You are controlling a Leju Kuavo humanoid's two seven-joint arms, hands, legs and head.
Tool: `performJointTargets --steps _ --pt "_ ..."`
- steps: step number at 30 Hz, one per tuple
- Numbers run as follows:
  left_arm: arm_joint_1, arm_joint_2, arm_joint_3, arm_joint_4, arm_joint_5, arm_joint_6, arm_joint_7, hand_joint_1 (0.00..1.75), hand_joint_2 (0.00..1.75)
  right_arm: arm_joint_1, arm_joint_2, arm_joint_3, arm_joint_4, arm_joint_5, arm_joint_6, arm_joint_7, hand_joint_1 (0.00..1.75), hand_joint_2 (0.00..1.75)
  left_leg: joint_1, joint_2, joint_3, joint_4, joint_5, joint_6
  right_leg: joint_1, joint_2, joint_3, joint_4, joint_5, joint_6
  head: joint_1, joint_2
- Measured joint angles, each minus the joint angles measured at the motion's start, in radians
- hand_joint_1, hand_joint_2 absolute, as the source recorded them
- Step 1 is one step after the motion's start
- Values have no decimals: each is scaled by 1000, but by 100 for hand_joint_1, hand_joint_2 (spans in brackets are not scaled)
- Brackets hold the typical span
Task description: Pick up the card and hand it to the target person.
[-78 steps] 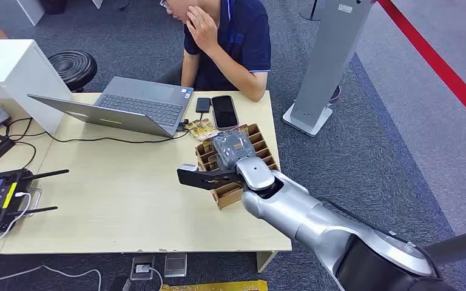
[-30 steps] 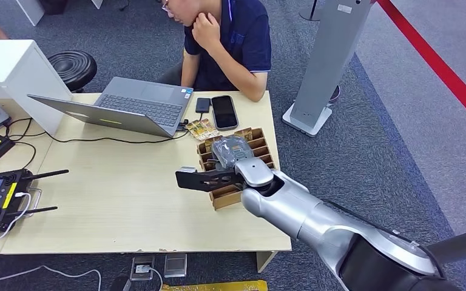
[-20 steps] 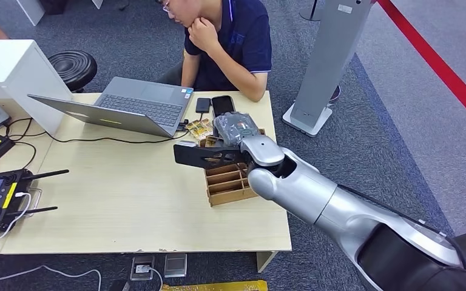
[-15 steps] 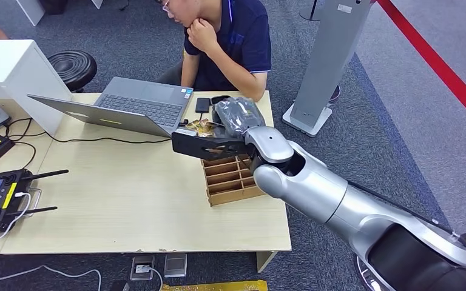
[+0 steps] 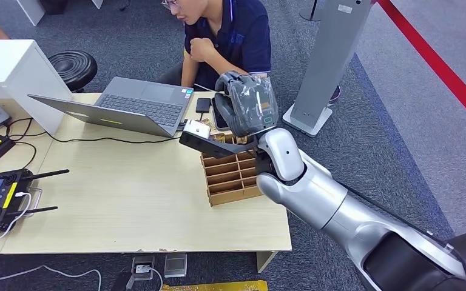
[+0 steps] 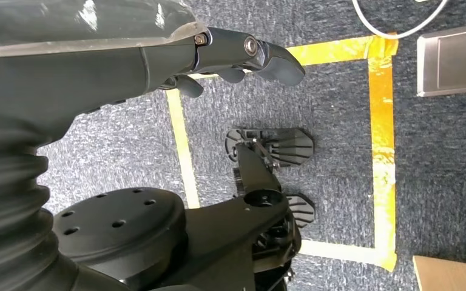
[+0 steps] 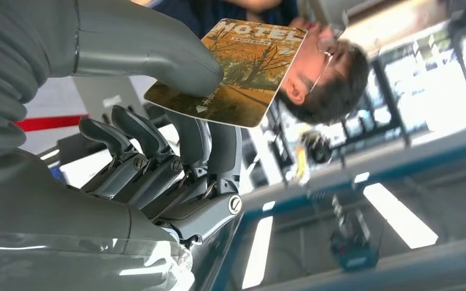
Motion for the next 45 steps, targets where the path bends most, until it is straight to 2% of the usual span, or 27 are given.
performJointTargets --steps 4,8,33,37,39,43,45 --pt "-5 -2 -6 0 -1 0 4 0 175 11 12 -22 86 17 -88 -16 173 175 0 0 0 0 0 0 0 0 0 0 0 0 0 0" --pt "-6 -3 -7 0 -1 0 4 0 175 17 20 -42 148 18 -115 -25 173 175 0 0 0 0 0 0 0 0 0 0 0 0 -1 0" --pt "-5 -5 -8 0 4 6 3 0 175 19 71 -73 285 0 -121 -42 173 175 0 0 0 0 0 0 0 0 0 0 0 0 -1 0" --pt "-5 -5 -8 0 4 5 3 0 175 19 74 -73 293 0 -121 -42 0 175 0 0 0 0 0 0 0 0 0 0 0 0 -1 0" --pt "-5 -5 -9 0 -1 -2 3 0 175 19 74 -73 296 -2 -120 -43 0 175 0 0 0 0 0 0 0 0 0 0 0 0 -1 0" --pt "-5 -5 -17 0 -5 -15 -7 0 0 19 78 -73 301 -19 -119 -49 0 175 0 0 0 0 0 0 0 0 0 0 0 0 -1 0" --pt "-4 -5 -18 0 2 -11 -10 0 0 20 79 -74 302 -36 -120 -55 0 175 0 0 0 0 0 0 0 0 0 0 0 0 -1 0"
